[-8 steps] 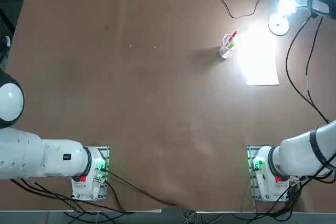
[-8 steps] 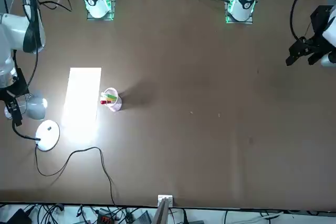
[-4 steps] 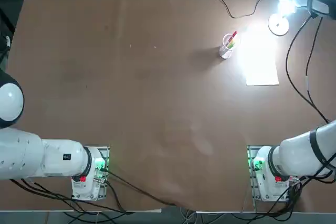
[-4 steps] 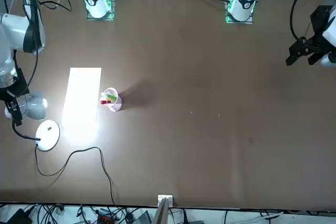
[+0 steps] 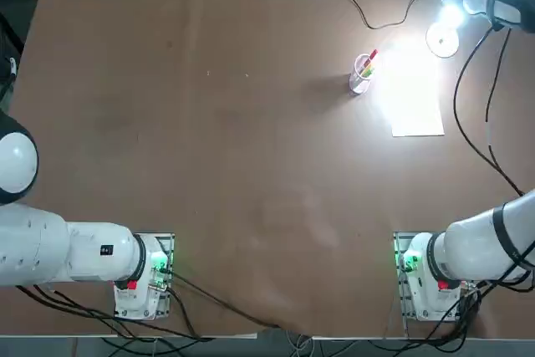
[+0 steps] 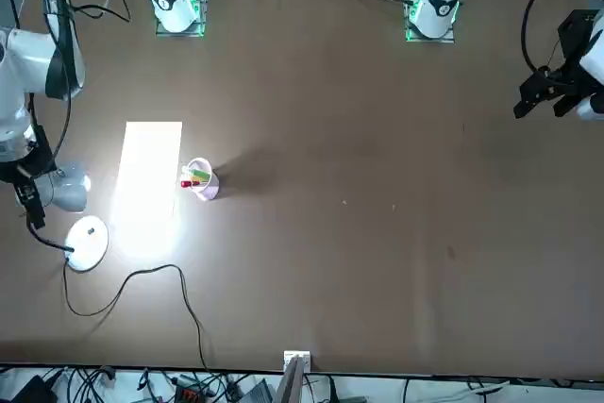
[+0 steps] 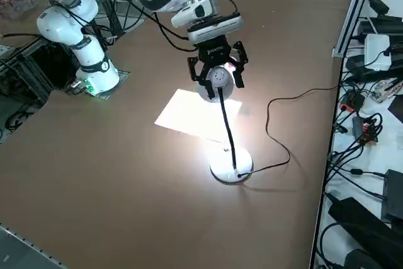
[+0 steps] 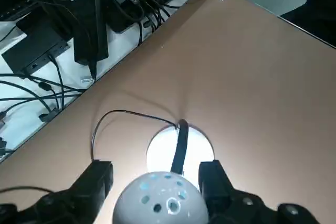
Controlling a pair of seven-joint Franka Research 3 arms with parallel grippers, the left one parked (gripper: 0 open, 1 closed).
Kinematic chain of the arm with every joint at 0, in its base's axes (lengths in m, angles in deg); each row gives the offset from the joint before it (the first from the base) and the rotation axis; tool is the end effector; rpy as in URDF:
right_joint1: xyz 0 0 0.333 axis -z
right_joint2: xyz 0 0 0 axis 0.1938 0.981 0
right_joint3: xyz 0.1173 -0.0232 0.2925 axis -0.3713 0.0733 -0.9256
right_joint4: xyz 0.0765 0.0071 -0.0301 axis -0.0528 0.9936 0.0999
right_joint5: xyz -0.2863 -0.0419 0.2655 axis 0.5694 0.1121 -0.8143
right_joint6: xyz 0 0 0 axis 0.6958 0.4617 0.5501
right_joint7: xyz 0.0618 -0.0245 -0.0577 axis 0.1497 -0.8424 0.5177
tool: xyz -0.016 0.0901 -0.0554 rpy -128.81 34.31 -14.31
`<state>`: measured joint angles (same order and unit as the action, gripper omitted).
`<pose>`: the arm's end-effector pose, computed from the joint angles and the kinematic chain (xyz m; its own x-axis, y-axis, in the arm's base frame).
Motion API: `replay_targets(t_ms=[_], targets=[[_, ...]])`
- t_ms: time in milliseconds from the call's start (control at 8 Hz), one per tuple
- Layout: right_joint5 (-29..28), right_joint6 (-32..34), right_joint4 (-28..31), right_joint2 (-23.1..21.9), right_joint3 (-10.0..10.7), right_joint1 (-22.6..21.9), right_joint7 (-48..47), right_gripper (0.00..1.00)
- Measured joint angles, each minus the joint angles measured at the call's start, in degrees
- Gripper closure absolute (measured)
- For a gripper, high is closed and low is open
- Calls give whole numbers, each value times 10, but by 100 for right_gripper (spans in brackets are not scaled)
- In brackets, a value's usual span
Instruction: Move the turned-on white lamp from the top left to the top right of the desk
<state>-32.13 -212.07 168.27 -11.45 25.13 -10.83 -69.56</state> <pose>0.6245 -0.0985 0.4316 0.5382 -0.6445 0.5431 -0.7383 -0.6713 -0.0650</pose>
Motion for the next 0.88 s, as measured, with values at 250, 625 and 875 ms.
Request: replay_targets(t_ms=[250, 625, 875], targets=[[0, -3, -5, 0, 0, 0, -1, 2], [0, -5, -21, -6, 1, 1, -1, 0], [1, -3, -41, -18, 8, 3, 15, 1]])
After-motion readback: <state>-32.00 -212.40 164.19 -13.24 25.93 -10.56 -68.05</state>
